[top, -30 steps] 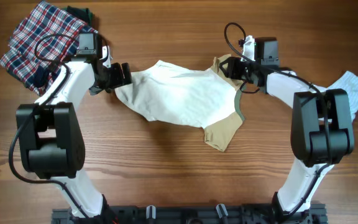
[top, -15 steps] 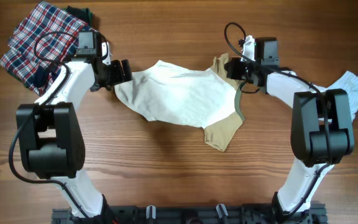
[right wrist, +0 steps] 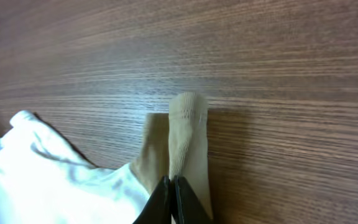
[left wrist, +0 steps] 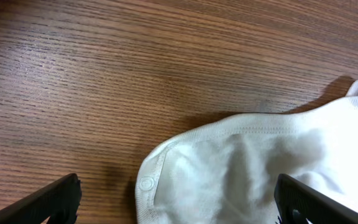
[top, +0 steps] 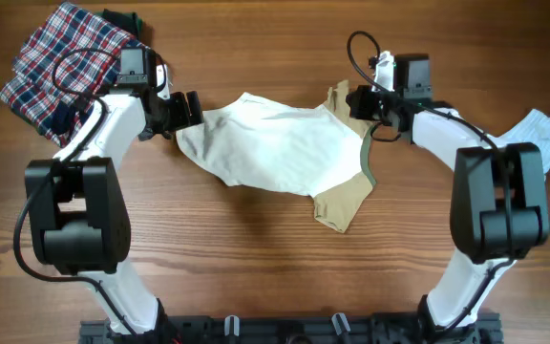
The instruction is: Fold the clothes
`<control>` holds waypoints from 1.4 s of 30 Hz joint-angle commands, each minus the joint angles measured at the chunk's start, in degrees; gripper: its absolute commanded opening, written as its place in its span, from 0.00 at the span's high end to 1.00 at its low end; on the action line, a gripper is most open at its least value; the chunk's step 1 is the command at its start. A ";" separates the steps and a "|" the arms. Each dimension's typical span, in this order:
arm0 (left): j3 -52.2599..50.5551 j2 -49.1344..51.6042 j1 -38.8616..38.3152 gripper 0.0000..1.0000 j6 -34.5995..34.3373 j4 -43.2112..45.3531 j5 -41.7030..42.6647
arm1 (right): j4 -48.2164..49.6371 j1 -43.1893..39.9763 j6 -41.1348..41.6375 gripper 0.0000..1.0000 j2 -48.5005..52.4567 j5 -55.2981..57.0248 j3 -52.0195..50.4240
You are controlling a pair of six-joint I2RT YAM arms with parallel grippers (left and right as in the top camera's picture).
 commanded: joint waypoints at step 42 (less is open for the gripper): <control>-0.33 6.36 -11.69 0.11 15.93 24.02 3.04 | 1.01 0.17 -0.57 0.05 -3.69 4.33 0.70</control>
